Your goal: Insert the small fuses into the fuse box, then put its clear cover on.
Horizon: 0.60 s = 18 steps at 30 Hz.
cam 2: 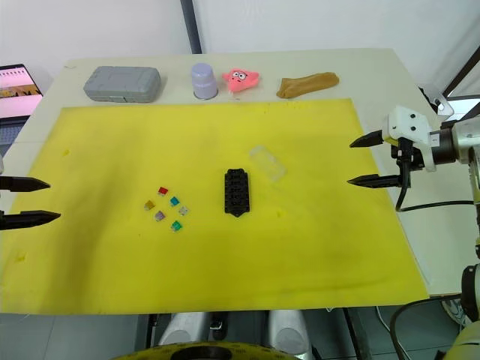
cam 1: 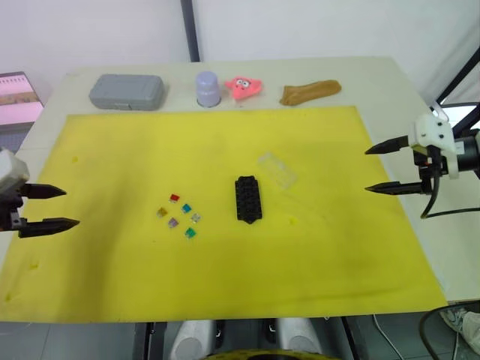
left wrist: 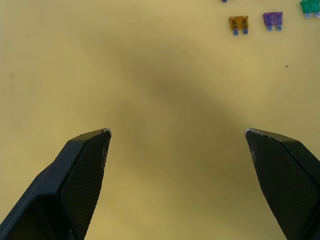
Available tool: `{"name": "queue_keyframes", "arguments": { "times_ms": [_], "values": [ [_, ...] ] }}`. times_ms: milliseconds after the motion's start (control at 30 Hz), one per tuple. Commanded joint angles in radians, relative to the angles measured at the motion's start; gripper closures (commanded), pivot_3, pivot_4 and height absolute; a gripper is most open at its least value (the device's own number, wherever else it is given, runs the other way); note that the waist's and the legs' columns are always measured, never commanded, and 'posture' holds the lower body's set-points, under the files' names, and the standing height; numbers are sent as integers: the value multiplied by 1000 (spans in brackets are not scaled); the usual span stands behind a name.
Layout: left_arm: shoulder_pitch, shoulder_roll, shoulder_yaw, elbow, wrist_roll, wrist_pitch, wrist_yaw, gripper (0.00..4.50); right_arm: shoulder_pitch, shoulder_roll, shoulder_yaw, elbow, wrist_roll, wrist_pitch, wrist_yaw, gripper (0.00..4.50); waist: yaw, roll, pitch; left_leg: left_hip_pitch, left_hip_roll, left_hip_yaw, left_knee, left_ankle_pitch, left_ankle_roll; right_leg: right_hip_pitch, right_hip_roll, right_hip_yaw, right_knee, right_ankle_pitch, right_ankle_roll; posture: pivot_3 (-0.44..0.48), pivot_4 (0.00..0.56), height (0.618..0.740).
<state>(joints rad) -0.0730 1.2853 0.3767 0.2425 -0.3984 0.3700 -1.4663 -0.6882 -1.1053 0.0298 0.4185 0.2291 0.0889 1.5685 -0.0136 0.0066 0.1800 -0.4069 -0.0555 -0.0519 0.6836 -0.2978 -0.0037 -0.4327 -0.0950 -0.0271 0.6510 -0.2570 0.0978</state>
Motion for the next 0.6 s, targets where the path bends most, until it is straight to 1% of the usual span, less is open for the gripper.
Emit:
{"name": "queue_keyframes", "arguments": {
  "times_ms": [33, 400, 600],
  "values": [
    [-9, -10, 39, -10, -12, -4, 15, 0, -6, -1, -33, -3, 13, -9, 2, 23, -1, 0, 0, 0, 0, 0, 0, 0, 0, 0, 0, 0, 0, 0, 0, 0, 150, 731],
    [-18, -32, 33, -14, -26, 42, 38, 0, 28, 3, -49, -28, 29, 8, -15, 23, -1, 0, 0, 0, 0, 0, 0, 0, 0, 0, 0, 0, 0, 0, 0, 0, 150, 731],
    [-83, -58, 31, -36, -77, 128, 71, 0, 30, 7, -53, -27, 35, 15, -26, 23, 1, 0, 0, 0, 0, 0, 1, 0, -1, 0, 0, 0, 0, 0, 0, 0, 150, 731]
  ]
}}
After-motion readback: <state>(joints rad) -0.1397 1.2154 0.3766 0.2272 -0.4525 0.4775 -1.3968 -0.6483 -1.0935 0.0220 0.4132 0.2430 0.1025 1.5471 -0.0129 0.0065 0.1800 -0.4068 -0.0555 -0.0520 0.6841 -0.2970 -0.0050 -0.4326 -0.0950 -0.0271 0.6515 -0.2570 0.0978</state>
